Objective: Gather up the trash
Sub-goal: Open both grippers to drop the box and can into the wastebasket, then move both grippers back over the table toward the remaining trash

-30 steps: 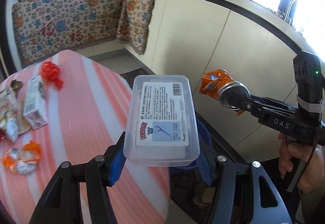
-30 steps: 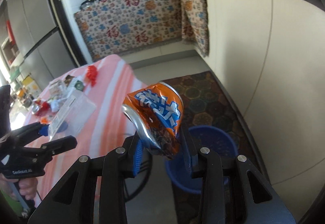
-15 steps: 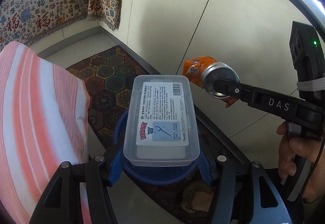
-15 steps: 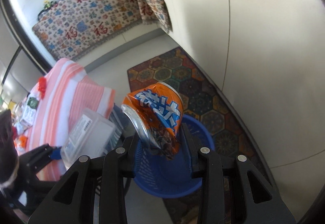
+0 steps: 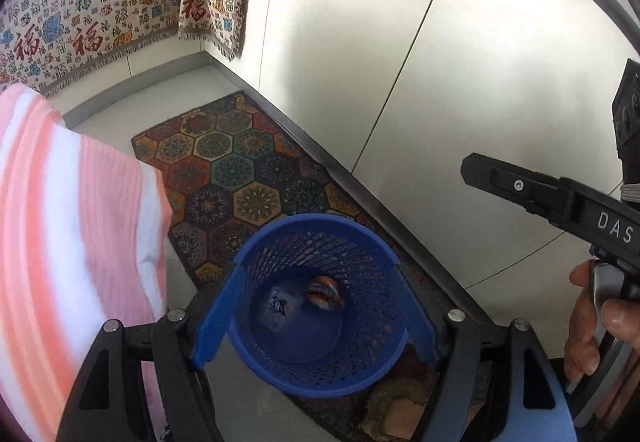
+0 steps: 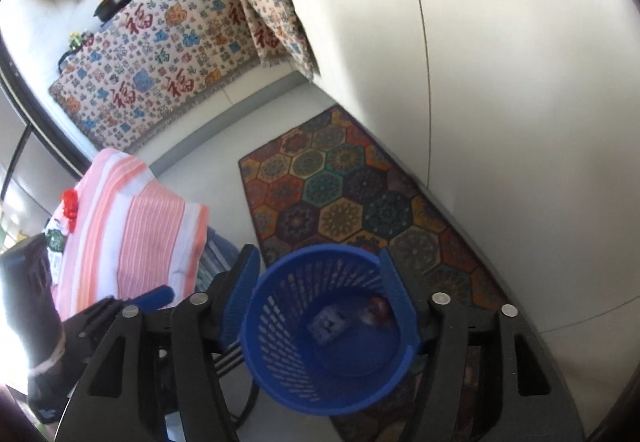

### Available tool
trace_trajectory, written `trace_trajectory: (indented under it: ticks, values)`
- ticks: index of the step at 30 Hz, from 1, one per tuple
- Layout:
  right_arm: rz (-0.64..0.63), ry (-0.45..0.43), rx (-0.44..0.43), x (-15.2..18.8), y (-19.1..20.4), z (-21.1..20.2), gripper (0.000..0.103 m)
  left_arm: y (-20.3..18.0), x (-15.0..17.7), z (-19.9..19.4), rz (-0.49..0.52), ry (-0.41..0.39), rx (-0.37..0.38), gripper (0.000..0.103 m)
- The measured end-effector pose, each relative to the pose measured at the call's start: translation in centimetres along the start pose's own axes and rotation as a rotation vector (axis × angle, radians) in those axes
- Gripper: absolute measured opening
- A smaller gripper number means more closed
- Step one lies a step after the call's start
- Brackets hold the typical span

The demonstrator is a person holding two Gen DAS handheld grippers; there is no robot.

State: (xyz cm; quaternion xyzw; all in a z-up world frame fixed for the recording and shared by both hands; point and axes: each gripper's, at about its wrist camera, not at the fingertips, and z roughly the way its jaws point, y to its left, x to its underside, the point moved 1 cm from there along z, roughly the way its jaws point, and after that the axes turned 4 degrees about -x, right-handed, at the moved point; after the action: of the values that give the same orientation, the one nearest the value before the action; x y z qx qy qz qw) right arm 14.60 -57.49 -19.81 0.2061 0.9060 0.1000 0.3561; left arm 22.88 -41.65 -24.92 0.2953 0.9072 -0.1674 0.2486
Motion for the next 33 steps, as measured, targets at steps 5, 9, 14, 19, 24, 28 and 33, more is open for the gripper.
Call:
trace_trajectory:
  ticks: [5,9,14,19,24,28,33]
  values:
    - [-0.066,-0.083,0.012,0.3,2.9,-2.9,0.08,0.6,1.2,-5.1,-0.008,-0.065,-0.009,0.077]
    - [-0.138,-0.124,-0.014,1.6,6.6,-4.7,0.084,2.1,3.4,-9.7,-0.033,-0.104,-0.032,0.077]
    - [-0.229,-0.115,-0.077,4.3,12.8,-4.8,0.086,5.6,7.7,-14.6,-0.076,-0.124,-0.128,0.077]
    - [-0.345,-0.046,-0.186,8.2,20.3,-3.6,0.086,10.3,12.8,-18.7,-0.128,-0.115,-0.262,0.077]
    - [-0.46,0.038,-0.29,12.4,27.0,-1.7,0.086,16.3,17.5,-21.8,-0.252,-0.103,-0.351,0.077]
    - [-0.54,0.081,-0.336,15.3,31.1,-0.9,0.086,20.8,20.7,-24.1,-0.356,-0.103,-0.409,0.077]
    - [-0.611,0.145,-0.358,17.2,34.3,0.4,0.086,24.6,22.3,-25.3,-0.437,-0.099,-0.484,0.077]
